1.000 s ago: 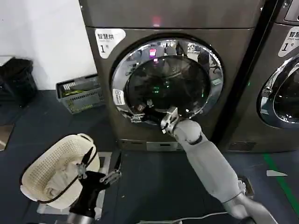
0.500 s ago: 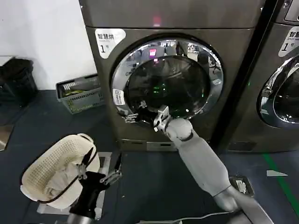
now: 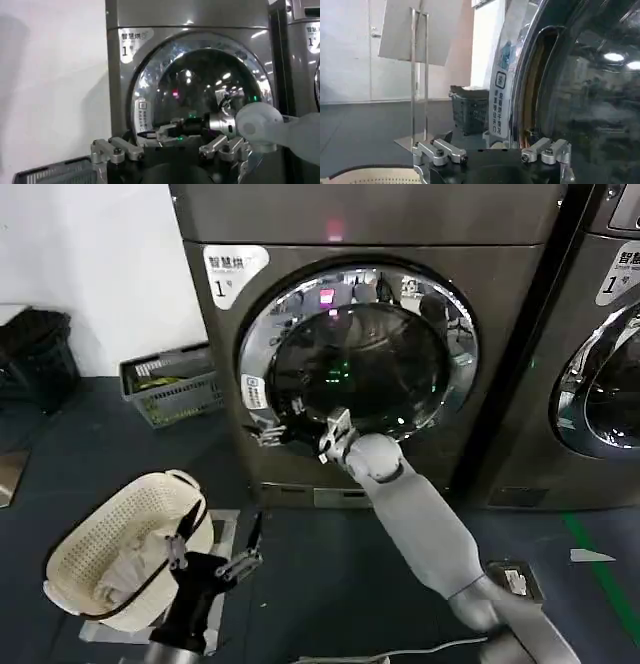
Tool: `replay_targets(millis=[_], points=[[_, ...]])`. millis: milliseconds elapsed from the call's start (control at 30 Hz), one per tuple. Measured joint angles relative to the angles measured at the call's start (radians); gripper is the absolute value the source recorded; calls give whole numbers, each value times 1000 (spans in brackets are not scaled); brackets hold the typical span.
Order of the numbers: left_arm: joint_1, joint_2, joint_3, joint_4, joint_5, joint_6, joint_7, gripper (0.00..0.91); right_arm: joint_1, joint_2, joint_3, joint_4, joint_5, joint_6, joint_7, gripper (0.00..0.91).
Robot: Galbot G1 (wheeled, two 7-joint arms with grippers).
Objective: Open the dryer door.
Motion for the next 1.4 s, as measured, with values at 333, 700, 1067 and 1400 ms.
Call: replay_targets(millis=[333, 700, 1067, 1400], points=[[-3, 2, 0, 2, -2, 1, 0, 907, -4, 2, -6, 12, 31, -21, -23, 907], [-11, 10, -5, 3, -10, 14, -3, 907, -28, -28, -8, 89, 33, -54, -110, 907], [-13, 22, -82, -19, -40, 59, 11, 907, -56, -72, 3, 174, 76, -54, -199, 907], [-57, 49, -223, -47, -113, 162, -32, 907, -76, -109, 12, 233, 106, -49, -291, 907]])
